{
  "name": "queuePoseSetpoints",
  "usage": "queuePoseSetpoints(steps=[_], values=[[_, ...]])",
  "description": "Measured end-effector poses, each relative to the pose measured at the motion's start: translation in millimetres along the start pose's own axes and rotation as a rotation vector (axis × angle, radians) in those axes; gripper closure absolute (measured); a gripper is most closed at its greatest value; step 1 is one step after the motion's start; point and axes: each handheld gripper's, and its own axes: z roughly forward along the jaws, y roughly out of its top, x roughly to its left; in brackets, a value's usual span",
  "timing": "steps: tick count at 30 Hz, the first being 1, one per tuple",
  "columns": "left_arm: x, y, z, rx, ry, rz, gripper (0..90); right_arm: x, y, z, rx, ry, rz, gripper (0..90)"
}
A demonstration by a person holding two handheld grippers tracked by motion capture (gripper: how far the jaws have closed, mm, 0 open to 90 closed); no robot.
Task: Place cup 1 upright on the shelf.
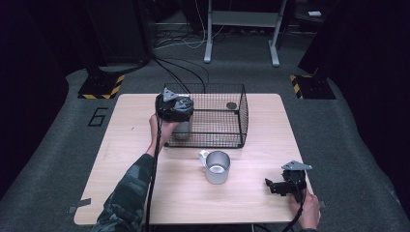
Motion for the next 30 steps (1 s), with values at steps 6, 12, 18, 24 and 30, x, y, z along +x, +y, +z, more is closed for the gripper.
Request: queuePoseSetpoints(steps=[6,12,18,24,30], values=[[-2.6,-1.5,3.0,0.007,-0.012,-0.005,4.1,0.0,0.0,0.0,0.000,0.000,-0.001,0.0],[-4.0,-5.3,3.2,-0.015,-0.006,-0.013,4.1,0.1,0.0,0.0,0.000,0.000,0.000,0.0],[-9.6,-11.1,0.7,-0.032,0.009,0.001,4.1,0.0,0.0,0.0,0.001,0.000,-0.001,0.0],[-9.6,-14.3,-1.2,-0.046,0.016,-0.012,4.1,0.1,0.0,-0.1,0.002,0.001,-0.001,0.0],[-9.7,-13.2,-3.1,-0.034,0.019,-0.016,4.0,0.0,0.1,-0.1,0.001,0.000,-0.002,0.0]])
